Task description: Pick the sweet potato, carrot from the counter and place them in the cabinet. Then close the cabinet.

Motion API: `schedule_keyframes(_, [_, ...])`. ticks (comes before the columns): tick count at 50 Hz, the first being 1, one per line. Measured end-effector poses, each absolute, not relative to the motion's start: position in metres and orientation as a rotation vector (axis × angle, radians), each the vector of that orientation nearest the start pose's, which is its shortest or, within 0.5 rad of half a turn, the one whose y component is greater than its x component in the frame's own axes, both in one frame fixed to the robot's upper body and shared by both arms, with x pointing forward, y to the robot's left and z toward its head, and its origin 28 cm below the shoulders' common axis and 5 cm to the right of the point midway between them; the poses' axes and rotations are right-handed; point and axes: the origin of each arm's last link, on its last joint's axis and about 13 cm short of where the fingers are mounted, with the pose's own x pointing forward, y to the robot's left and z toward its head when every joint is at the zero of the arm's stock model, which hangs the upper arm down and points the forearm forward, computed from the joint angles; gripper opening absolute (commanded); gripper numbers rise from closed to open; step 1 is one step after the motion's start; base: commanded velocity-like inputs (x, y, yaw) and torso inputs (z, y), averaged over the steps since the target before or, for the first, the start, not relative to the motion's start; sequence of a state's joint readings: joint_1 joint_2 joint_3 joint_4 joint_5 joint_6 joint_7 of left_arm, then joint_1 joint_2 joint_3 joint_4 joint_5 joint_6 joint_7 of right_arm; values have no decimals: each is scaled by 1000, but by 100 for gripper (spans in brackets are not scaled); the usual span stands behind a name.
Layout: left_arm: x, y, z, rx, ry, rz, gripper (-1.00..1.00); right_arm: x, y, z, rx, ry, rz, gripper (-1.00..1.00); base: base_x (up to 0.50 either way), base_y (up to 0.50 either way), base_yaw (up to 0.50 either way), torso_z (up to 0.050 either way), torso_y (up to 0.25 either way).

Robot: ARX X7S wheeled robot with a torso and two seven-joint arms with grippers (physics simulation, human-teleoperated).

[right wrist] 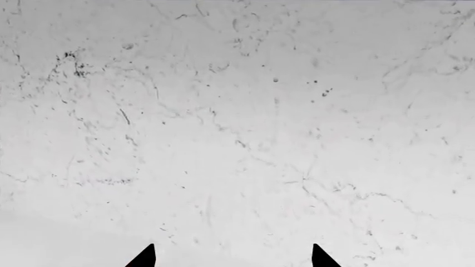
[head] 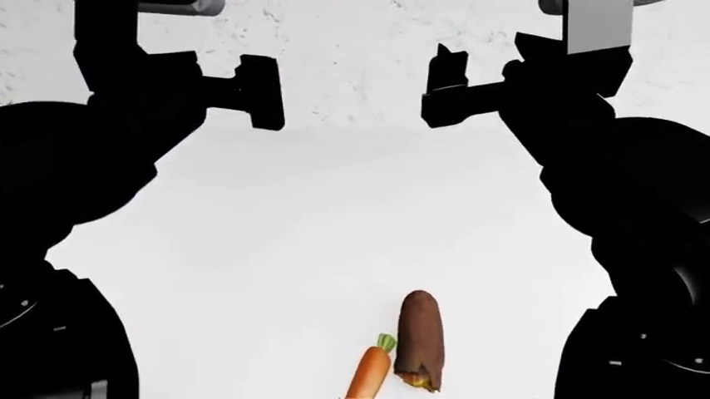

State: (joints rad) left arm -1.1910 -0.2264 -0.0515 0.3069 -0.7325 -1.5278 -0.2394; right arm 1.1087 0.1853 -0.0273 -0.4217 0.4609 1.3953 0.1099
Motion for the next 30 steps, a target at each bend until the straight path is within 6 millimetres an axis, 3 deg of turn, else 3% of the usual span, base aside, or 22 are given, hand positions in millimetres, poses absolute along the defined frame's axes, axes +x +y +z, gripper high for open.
schedule_keyframes(12, [289, 226, 313, -2, 48, -267, 100, 289, -107, 302, -54, -96, 220, 100, 197, 21, 0, 0, 0])
schedule_keyframes(20, [286, 224, 308, 1, 68, -282, 100, 289, -107, 299, -56, -85, 223, 100, 0, 0, 0, 0, 1])
schedule_keyframes(30, [262, 209, 294, 5, 179, -377, 100, 285, -109, 295, -72, -59, 209, 100, 0, 0, 0, 0, 0])
